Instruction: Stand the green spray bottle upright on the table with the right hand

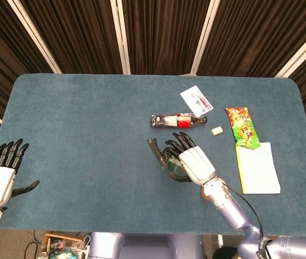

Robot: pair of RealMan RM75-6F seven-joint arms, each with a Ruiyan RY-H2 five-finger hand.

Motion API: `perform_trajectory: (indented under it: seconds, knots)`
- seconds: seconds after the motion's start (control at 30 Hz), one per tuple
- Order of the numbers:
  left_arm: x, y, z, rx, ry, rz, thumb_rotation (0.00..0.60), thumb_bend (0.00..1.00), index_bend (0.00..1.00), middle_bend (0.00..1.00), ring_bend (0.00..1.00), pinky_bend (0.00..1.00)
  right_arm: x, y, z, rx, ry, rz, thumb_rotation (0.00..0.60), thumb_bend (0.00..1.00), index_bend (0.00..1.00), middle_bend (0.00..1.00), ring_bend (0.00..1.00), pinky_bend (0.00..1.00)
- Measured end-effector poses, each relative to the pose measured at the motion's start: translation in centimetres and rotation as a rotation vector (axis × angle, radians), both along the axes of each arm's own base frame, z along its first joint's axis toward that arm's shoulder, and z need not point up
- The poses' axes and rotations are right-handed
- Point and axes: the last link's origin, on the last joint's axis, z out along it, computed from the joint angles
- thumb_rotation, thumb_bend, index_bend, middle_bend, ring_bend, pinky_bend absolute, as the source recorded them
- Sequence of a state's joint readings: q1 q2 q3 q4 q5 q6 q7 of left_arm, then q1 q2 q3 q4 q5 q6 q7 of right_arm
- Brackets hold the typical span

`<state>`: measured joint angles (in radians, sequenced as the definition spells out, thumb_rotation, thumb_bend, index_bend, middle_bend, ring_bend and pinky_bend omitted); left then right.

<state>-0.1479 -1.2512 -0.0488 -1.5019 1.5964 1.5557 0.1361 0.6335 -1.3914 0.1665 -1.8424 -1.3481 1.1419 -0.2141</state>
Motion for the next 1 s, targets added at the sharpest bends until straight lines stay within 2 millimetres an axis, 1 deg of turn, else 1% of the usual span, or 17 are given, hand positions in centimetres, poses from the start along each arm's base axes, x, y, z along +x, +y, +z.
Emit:
perform_trajectory:
  seconds: [0.13, 0.27, 0.47, 0.63, 0.73, 1.0]
  knots:
    - [-0.1, 0.0, 0.1, 0.003, -0.006, -0.002, 0.600, 0.02, 0.00, 0.00, 0.00, 0.07, 0.4, 0.0, 0.7, 0.067, -0.176, -0.054, 0.600, 0.50, 0.94, 0.20, 0.00, 0.04]
    - [-0.2, 0.1, 0.2, 0.002, -0.008, 0.002, 0.600, 0.02, 0.00, 0.00, 0.00, 0.07, 0.7, -0.6, 1.7, 0.129, -0.374, -0.114, 0.600, 0.51, 0.94, 0.20, 0.00, 0.04]
    - [-0.4, 0.2, 0.2, 0.013, 0.004, 0.011, 0.600, 0.02, 0.00, 0.00, 0.00, 0.07, 0.4, -1.5, 2.9, 0.147, -0.576, -0.159, 0.600, 0.51, 0.94, 0.19, 0.00, 0.02]
    - [-0.3, 0.1, 0.0, 0.014, 0.012, 0.014, 0.600, 0.03, 0.00, 0.00, 0.00, 0.07, -0.3, -1.4, 3.0, 0.119, -0.684, -0.132, 0.600, 0.51, 0.94, 0.19, 0.00, 0.00]
    - [-0.4, 0.1, 0.0, 0.014, 0.012, 0.017, 0.600, 0.02, 0.00, 0.00, 0.00, 0.07, -1.2, -1.4, 2.8, 0.075, -0.736, -0.098, 0.600, 0.51, 0.93, 0.19, 0.00, 0.00]
    - [-0.4, 0.2, -0.1, 0.010, 0.017, 0.019, 0.600, 0.02, 0.00, 0.00, 0.00, 0.07, -3.2, -1.1, 1.1, -0.035, -0.745, -0.026, 0.600, 0.53, 0.92, 0.18, 0.00, 0.00]
